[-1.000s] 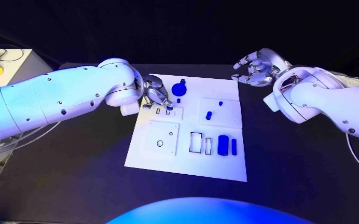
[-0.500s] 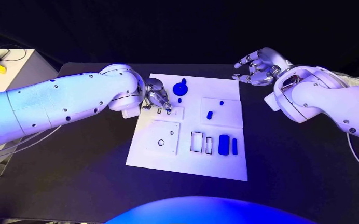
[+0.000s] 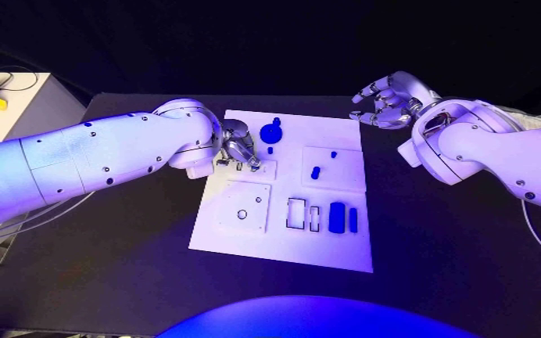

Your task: Assemble the parts on the task board

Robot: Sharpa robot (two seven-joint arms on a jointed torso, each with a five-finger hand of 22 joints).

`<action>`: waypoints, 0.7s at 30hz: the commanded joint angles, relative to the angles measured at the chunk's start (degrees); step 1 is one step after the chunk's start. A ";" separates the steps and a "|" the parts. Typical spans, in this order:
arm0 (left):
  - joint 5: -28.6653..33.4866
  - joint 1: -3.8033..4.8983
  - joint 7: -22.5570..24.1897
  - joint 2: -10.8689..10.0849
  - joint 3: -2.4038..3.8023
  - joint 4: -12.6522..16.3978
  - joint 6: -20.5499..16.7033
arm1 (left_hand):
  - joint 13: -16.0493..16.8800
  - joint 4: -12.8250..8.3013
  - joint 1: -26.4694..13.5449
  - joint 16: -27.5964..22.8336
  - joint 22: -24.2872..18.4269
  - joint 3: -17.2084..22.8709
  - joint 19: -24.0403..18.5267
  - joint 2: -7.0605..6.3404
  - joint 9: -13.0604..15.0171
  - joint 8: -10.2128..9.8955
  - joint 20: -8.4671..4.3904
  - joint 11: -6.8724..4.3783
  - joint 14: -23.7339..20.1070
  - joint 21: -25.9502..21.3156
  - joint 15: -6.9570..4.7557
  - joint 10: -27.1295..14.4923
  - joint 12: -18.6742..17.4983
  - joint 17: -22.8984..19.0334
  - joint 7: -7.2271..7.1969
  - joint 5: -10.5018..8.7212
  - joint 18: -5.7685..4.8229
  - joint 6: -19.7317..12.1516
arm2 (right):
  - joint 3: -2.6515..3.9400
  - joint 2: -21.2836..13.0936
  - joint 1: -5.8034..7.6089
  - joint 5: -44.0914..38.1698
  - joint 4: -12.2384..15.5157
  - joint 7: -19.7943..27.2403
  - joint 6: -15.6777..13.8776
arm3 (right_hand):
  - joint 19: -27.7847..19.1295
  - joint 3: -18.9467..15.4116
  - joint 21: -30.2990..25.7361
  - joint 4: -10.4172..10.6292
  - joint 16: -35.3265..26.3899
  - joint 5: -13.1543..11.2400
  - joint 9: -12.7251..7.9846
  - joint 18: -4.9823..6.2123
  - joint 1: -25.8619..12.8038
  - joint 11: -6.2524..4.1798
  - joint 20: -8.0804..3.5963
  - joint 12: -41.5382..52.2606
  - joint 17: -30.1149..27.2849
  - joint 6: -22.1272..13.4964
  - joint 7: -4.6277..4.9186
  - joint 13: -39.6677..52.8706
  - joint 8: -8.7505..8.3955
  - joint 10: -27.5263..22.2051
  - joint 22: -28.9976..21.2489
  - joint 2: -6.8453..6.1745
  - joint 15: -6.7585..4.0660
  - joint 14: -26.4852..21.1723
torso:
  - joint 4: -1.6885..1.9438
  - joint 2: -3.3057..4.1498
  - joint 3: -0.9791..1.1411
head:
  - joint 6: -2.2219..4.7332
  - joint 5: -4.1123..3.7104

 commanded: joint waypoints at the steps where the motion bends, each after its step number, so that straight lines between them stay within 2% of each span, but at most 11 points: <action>1: -1.28 -0.04 0.43 0.15 0.02 -0.16 1.17 | -0.07 -13.40 0.30 0.15 0.05 13.07 0.51 0.61 0.06 -0.11 0.02 0.04 3.46 0.38 -0.38 0.14 -0.02 5.52 -0.71 0.35 -0.46 1.03 | 0.00 -0.03 -0.06 -0.20 0.05 0.29 0.73 | -0.32 0.22 -0.38 -0.03 -0.32 0.30 0.09 1.02 -0.44 0.18 -0.03 -0.22 5.62 -0.49 0.04 0.65 0.30 -0.41 6.39 -0.08 -0.40 3.10 | -0.05 0.04 0.01 | -0.08 -0.01; 10: -1.46 -0.06 0.25 0.03 0.02 -0.11 3.23 | -0.05 -13.44 0.33 0.14 0.01 13.09 0.49 0.64 0.06 -0.14 0.01 0.04 3.45 0.38 -0.39 0.14 -0.03 5.50 -0.71 0.34 -0.46 1.03 | 0.00 0.02 -0.15 -0.20 -0.05 0.28 0.77 | -0.32 0.22 -0.38 -0.03 -0.32 0.30 0.09 1.02 -0.44 0.18 -0.03 -0.22 5.62 -0.49 0.04 0.65 0.30 -0.41 6.39 -0.08 -0.40 3.10 | 0.12 -0.03 0.01 | -0.48 -0.05; 21: -1.38 -0.06 0.20 -0.30 0.02 -0.04 3.93 | -0.05 -13.44 0.33 0.14 0.01 13.09 0.49 0.64 0.06 -0.14 0.01 0.04 3.45 0.38 -0.39 0.14 -0.03 5.50 -0.71 0.34 -0.46 1.03 | 0.00 0.05 -0.45 -0.17 -0.11 0.30 0.78 | -0.29 0.40 -0.38 -0.03 -0.28 0.36 0.09 1.01 -0.56 0.19 -0.03 -0.16 5.70 -0.60 0.06 0.66 0.39 -0.38 6.41 -0.10 -0.39 3.13 | 0.00 -0.05 0.07 | -0.68 -0.03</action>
